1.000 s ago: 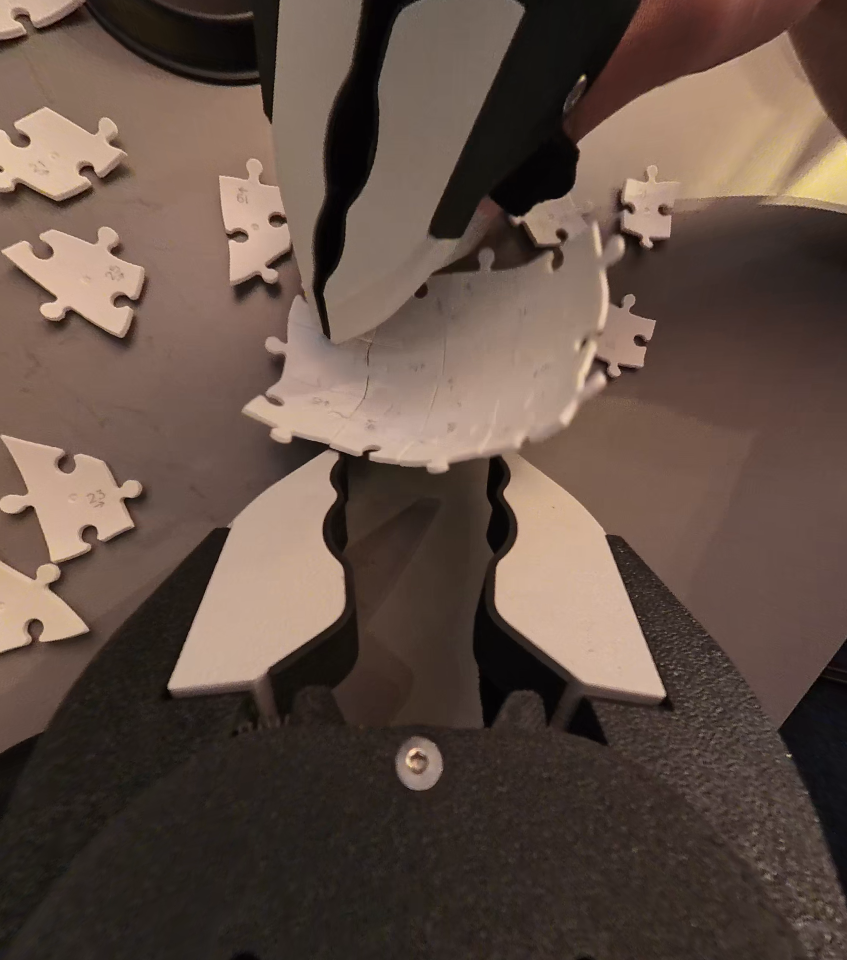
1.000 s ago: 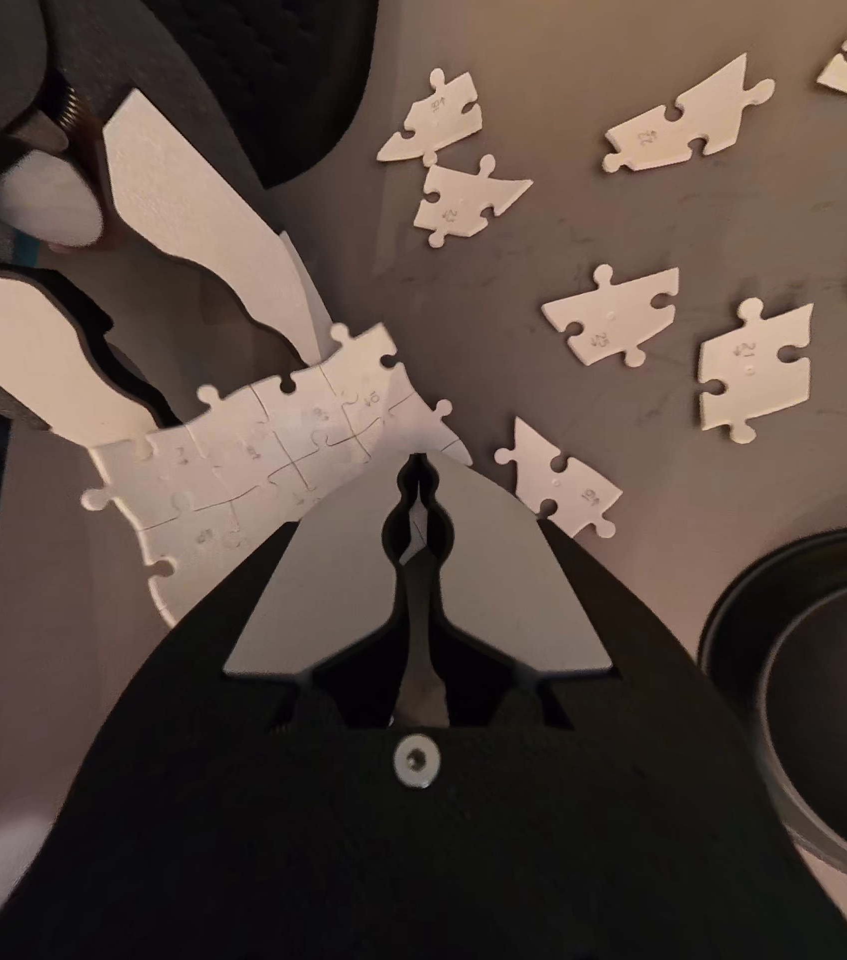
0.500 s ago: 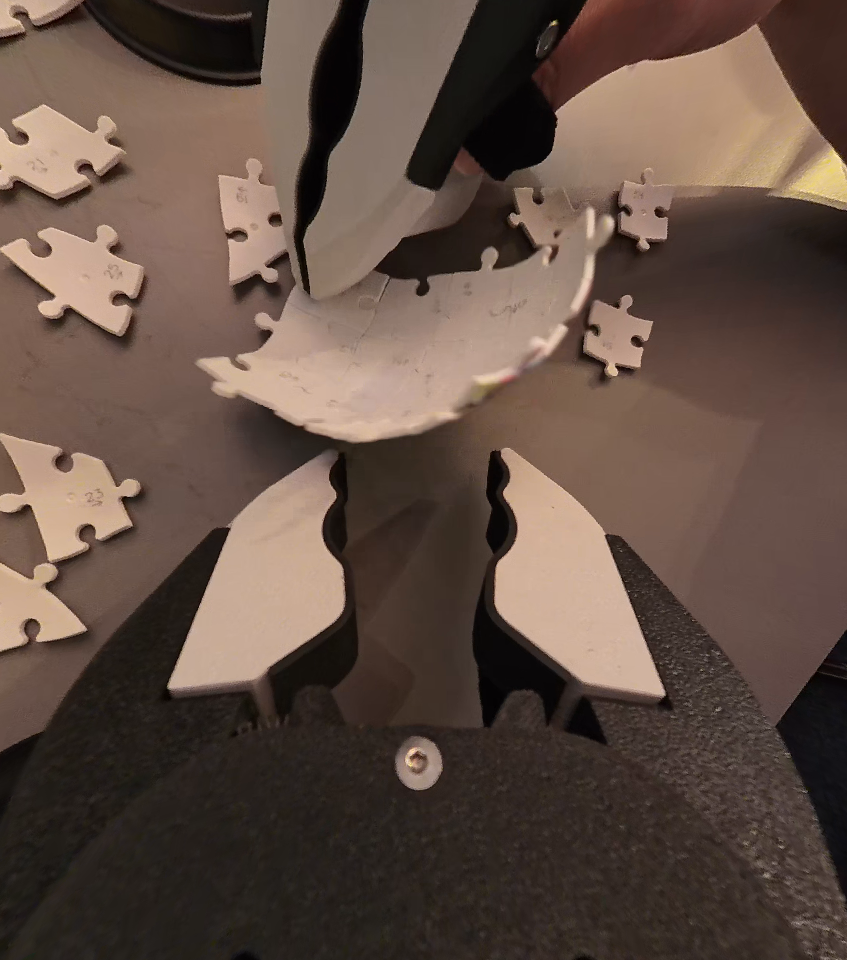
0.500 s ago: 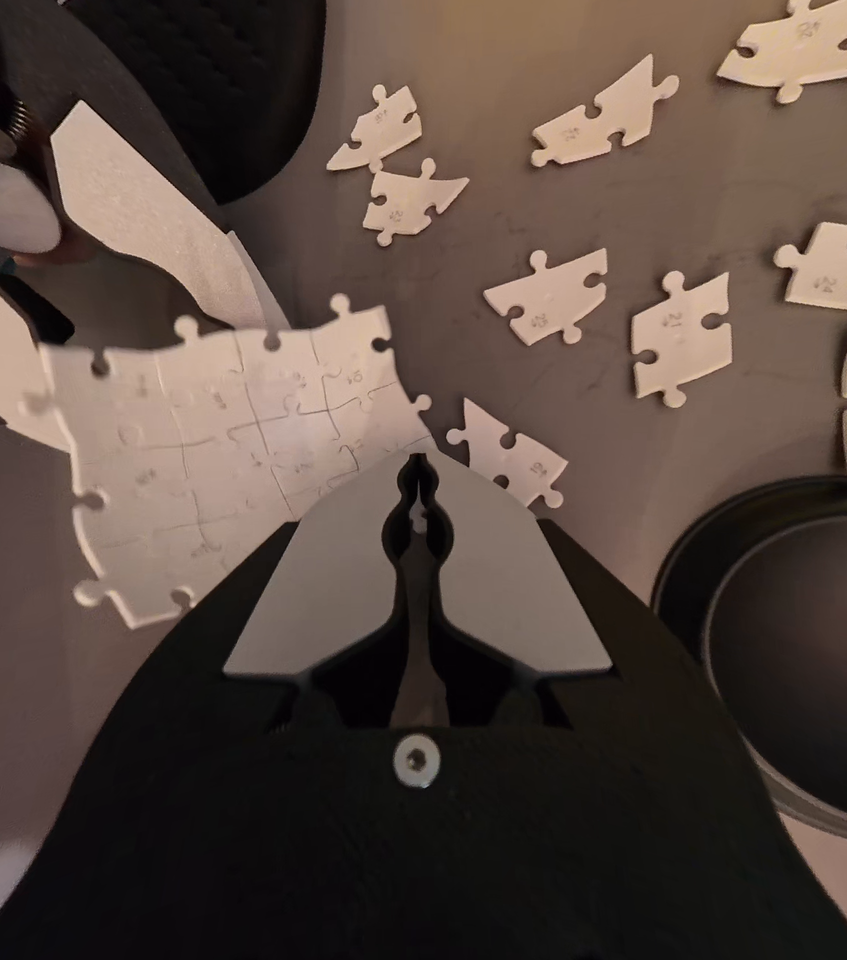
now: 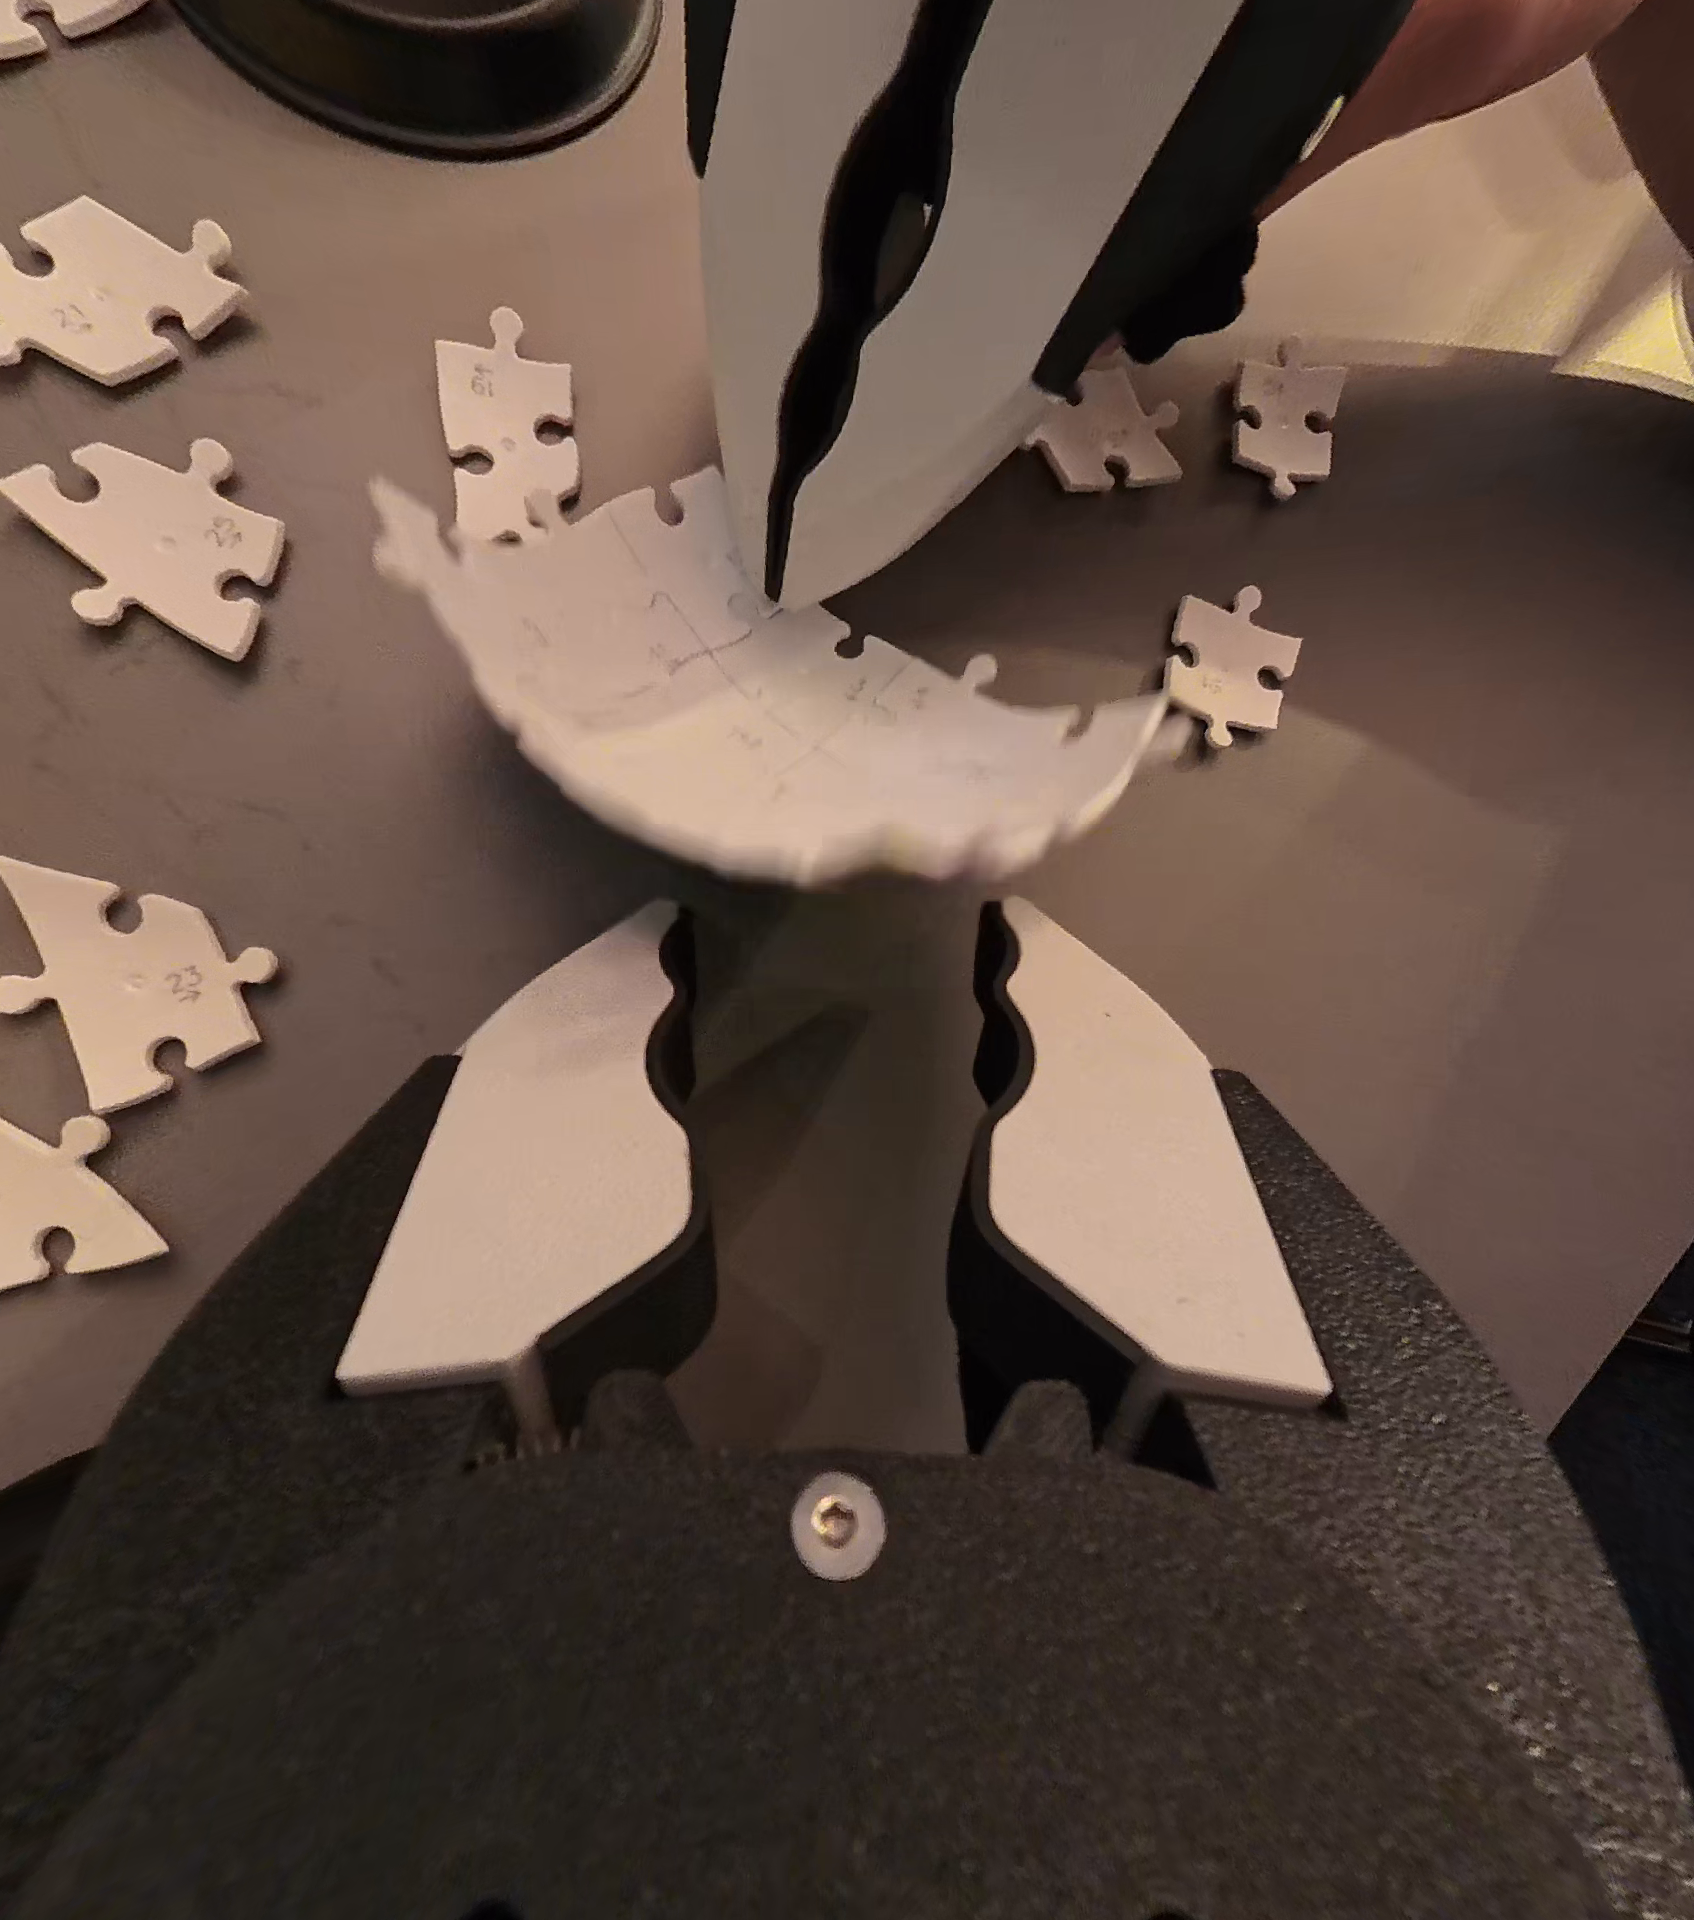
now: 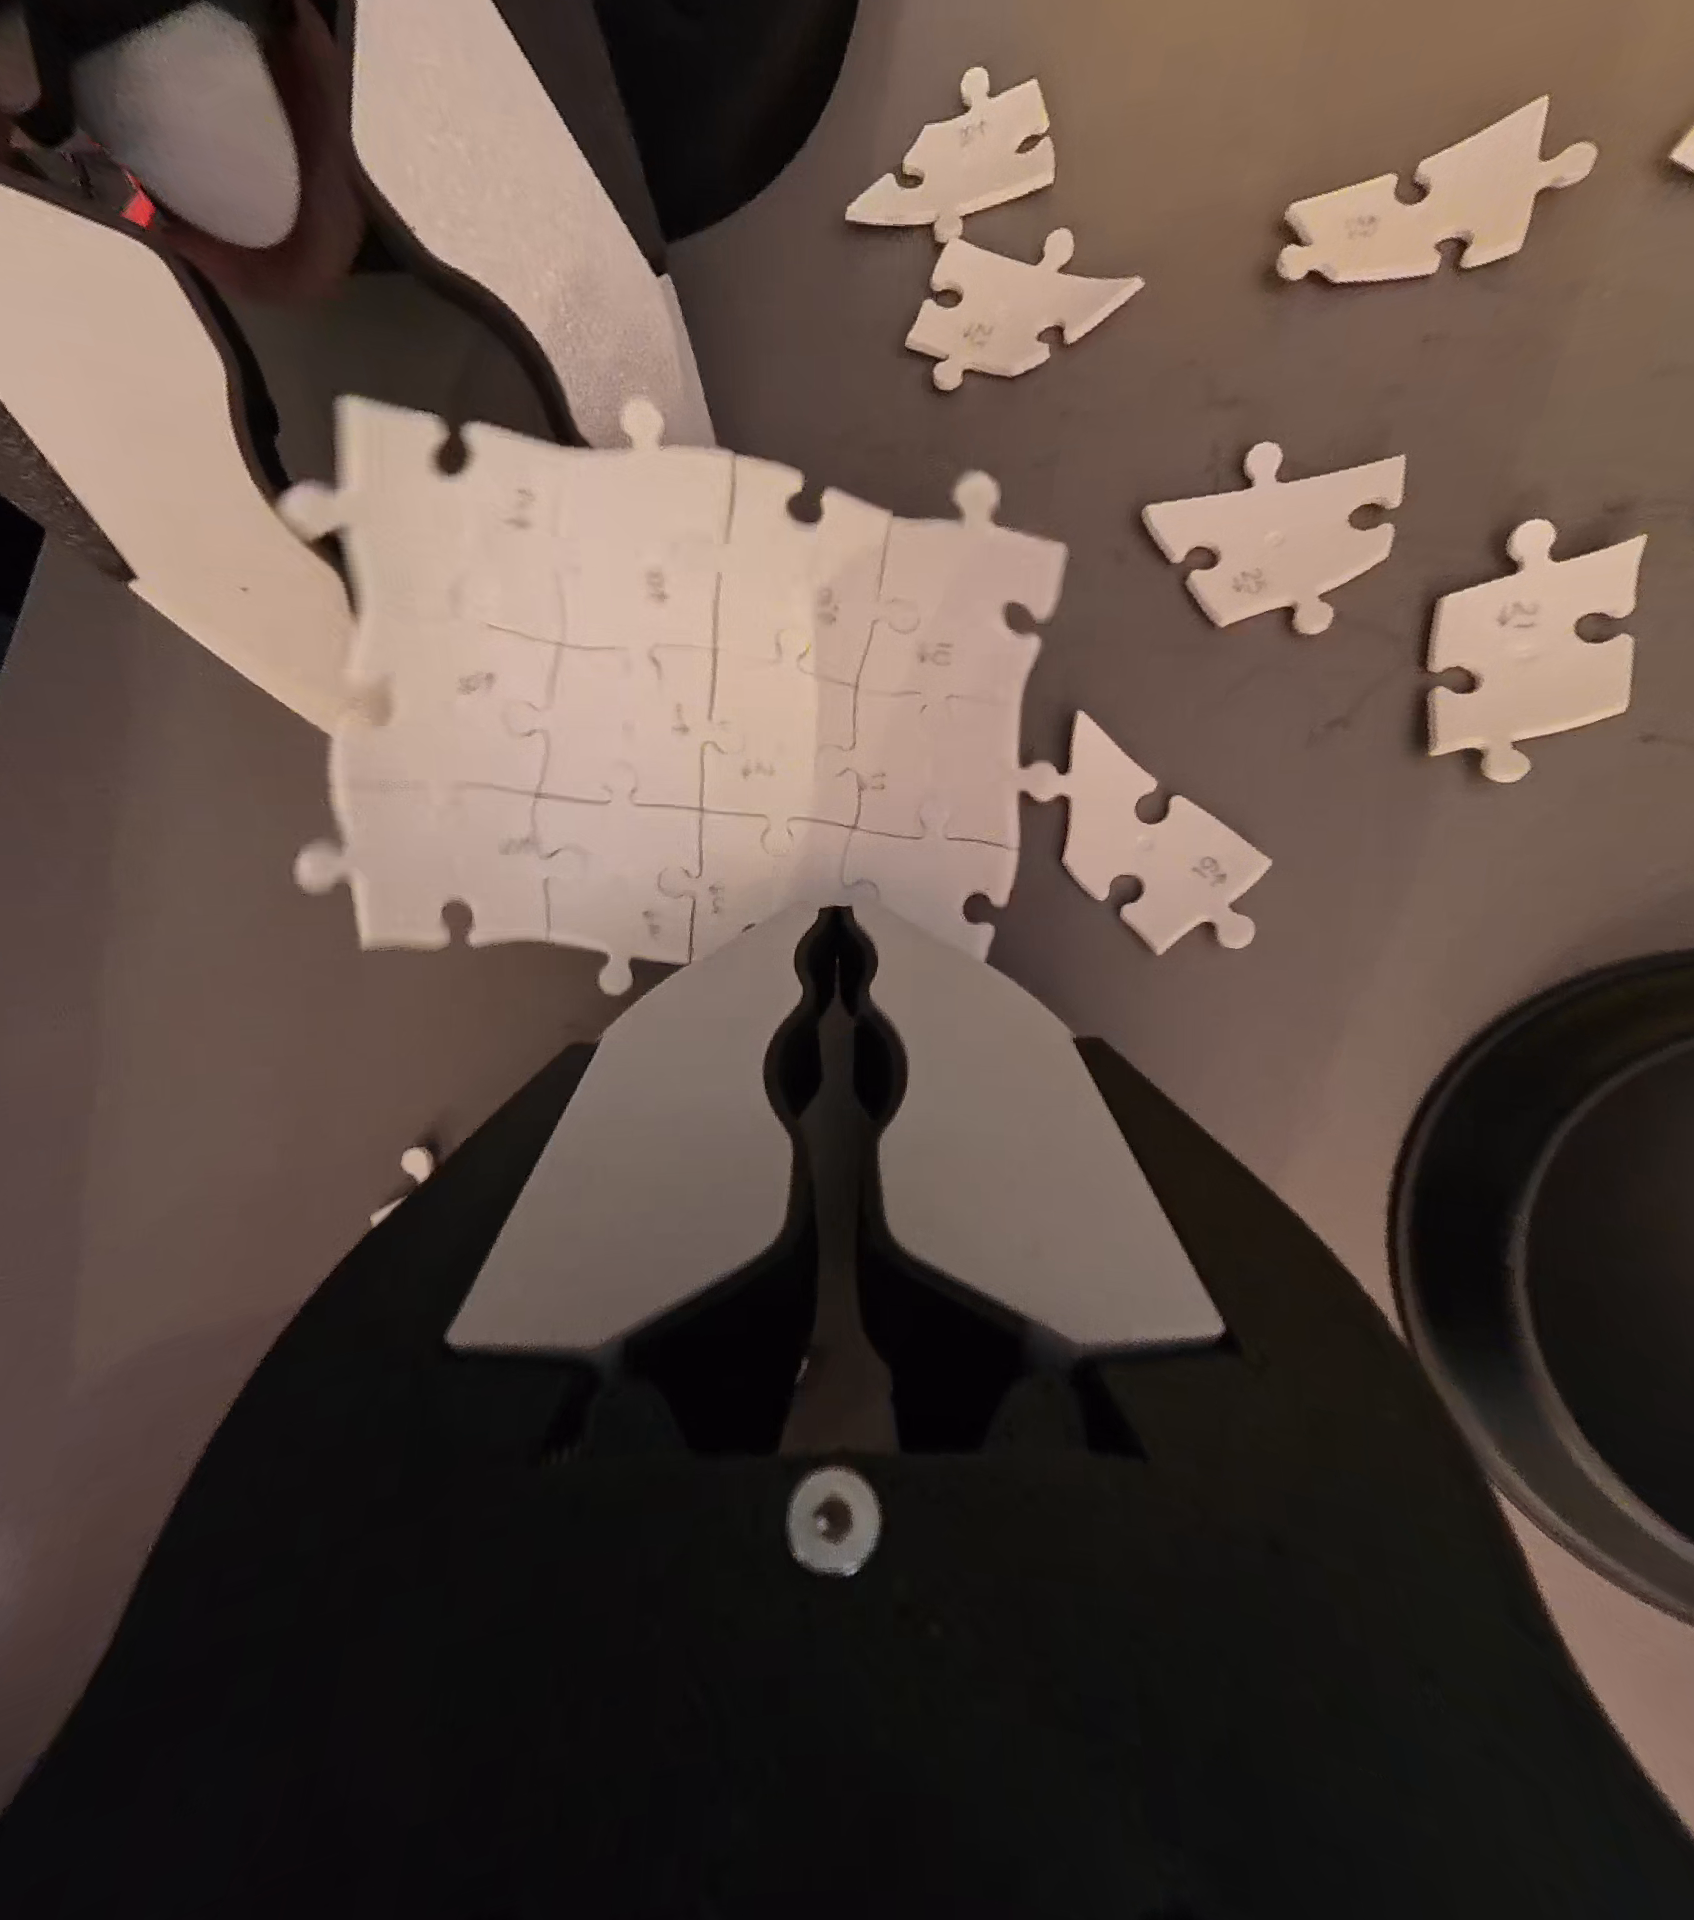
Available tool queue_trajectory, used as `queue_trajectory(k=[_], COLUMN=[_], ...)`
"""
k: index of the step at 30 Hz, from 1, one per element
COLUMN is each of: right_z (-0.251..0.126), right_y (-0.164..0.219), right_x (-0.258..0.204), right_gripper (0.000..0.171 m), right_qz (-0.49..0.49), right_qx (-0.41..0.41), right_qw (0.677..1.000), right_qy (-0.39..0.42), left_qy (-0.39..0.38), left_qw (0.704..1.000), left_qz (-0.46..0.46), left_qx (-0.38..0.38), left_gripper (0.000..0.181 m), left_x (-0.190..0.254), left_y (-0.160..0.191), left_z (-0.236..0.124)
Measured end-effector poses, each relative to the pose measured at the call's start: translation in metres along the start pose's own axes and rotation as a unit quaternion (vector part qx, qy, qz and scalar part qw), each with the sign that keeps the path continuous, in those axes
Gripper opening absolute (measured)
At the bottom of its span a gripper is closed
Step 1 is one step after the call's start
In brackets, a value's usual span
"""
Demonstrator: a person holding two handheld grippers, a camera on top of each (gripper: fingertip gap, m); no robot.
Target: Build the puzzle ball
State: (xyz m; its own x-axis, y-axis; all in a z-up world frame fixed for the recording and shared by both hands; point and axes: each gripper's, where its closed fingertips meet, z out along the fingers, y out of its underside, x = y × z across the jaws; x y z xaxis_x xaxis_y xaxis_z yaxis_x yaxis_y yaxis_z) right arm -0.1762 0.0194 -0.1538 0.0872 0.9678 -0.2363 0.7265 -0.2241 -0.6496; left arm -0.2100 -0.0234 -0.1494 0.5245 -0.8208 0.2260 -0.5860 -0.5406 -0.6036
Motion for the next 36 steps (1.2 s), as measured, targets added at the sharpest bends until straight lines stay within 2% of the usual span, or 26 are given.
queue_trajectory(k=[10,16,21,27,34,36], right_z=[0.000,-0.001,-0.007,0.006,0.006,0.001], right_y=[0.001,0.000,-0.018,-0.007,-0.008,-0.012], right_x=[0.000,-0.002,-0.002,0.001,0.001,-0.005], right_gripper=[0.003,0.003,0.002,0.003,0.002,0.002], right_qz=[0.071,0.055,0.053,0.027,0.036,0.034], right_qx=[0.011,-0.003,0.038,-0.012,-0.011,0.004], right_qw=[0.997,0.998,0.998,1.000,0.999,0.999], right_qy=[-0.034,-0.027,-0.020,0.002,0.005,-0.020], left_qy=[-0.001,-0.002,0.000,0.000,0.002,0.002], left_qw=[1.000,1.000,1.000,1.000,1.000,1.000], left_qz=[0.000,0.001,0.000,0.002,0.000,0.000], left_qx=[0.001,-0.003,-0.002,-0.004,-0.002,-0.003], left_gripper=[0.052,0.052,0.052,0.051,0.052,0.052], left_x=[0.001,0.001,0.001,0.001,0.001,0.001], left_y=[-0.001,-0.001,-0.001,-0.001,-0.001,0.001], left_z=[0.001,0.001,0.001,0.001,0.001,0.000])
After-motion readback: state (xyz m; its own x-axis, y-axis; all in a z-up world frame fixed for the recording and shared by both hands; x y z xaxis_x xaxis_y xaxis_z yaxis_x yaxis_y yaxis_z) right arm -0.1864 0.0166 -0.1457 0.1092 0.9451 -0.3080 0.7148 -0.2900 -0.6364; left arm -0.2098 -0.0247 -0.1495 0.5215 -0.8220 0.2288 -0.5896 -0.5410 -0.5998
